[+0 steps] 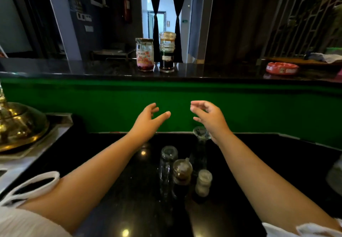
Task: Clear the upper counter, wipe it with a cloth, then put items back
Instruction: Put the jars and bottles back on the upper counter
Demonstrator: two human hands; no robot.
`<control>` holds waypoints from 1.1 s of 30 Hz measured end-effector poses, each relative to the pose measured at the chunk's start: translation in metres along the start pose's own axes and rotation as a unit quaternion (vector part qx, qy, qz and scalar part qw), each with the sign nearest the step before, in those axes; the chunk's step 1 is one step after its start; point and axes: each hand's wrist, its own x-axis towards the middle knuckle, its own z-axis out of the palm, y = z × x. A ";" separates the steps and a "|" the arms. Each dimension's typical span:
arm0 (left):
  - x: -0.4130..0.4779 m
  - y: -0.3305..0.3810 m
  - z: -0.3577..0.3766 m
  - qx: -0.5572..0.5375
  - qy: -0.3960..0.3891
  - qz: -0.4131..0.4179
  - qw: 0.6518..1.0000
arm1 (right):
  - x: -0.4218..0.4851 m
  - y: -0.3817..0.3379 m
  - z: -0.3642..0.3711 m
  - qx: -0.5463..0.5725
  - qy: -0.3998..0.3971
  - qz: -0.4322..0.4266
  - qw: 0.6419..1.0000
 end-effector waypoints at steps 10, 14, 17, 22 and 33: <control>-0.084 -0.092 0.043 -0.036 -0.001 -0.132 0.991 | -0.091 0.087 -0.029 -0.060 0.020 0.055 0.996; -0.110 -0.109 0.054 -0.025 -0.015 -0.171 0.985 | -0.118 0.126 -0.004 -0.110 0.003 0.091 0.990; -0.125 -0.119 0.051 -0.009 -0.018 -0.187 0.982 | -0.126 0.149 0.017 -0.165 0.000 0.109 0.980; -0.140 -0.131 0.035 0.002 -0.007 -0.214 0.977 | -0.123 0.171 0.047 -0.186 0.015 0.118 0.975; -0.136 -0.128 0.003 0.044 0.008 -0.163 0.986 | -0.132 0.163 0.053 -0.139 0.043 0.088 0.985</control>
